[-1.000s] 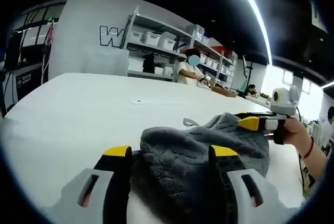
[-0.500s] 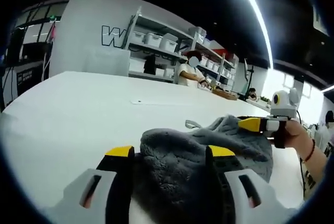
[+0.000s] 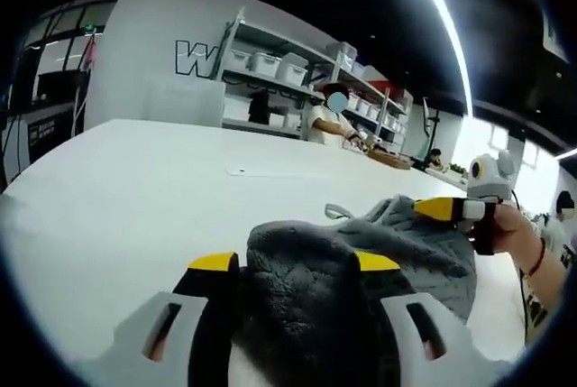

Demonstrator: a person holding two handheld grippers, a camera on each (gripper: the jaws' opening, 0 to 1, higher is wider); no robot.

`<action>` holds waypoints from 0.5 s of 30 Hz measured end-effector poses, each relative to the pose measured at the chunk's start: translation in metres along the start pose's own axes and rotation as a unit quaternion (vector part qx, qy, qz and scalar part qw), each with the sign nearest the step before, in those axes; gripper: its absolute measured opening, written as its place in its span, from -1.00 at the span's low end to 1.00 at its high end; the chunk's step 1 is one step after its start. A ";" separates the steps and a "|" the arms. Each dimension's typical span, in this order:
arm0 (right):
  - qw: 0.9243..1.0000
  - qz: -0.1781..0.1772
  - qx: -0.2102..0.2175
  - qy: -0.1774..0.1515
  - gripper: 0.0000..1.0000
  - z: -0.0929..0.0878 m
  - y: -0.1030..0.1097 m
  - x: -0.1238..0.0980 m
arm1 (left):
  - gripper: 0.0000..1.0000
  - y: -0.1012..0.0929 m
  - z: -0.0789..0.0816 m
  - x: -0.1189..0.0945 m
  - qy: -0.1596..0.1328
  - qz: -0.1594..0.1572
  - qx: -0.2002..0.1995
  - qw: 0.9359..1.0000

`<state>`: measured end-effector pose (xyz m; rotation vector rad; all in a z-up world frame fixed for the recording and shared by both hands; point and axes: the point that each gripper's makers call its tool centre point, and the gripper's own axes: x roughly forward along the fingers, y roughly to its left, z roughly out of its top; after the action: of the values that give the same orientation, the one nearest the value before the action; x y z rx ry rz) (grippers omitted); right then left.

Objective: Open the folded towel by lifting each exposed corner and separating the folded layers until the towel lies flat within the target outline without major curled edges

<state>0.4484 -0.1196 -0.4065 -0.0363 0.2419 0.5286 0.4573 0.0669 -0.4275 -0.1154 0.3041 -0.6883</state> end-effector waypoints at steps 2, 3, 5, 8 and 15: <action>1.000 -0.001 0.011 -0.001 -0.14 0.001 -0.004 0.004 | -0.23 -0.002 -0.003 0.001 0.004 0.001 0.002 1.000; 1.000 -0.001 0.011 -0.001 -0.15 0.000 -0.004 0.004 | -0.24 -0.002 -0.003 0.001 0.004 0.002 0.001 1.000; 1.000 -0.003 0.016 0.002 -0.21 -0.002 -0.005 0.005 | -0.26 -0.003 -0.003 0.001 0.002 0.001 -0.006 1.000; 1.000 -0.001 0.031 -0.002 -0.41 -0.002 -0.006 0.006 | -0.33 -0.003 -0.005 0.001 0.000 0.008 -0.006 1.000; 0.999 -0.004 0.050 -0.001 -0.69 -0.010 -0.009 0.009 | -0.52 -0.006 -0.012 0.003 0.001 0.011 -0.015 1.000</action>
<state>0.4585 -0.1233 -0.4187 0.0602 0.2655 0.5077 0.4515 0.0602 -0.4386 -0.1394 0.3174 -0.6617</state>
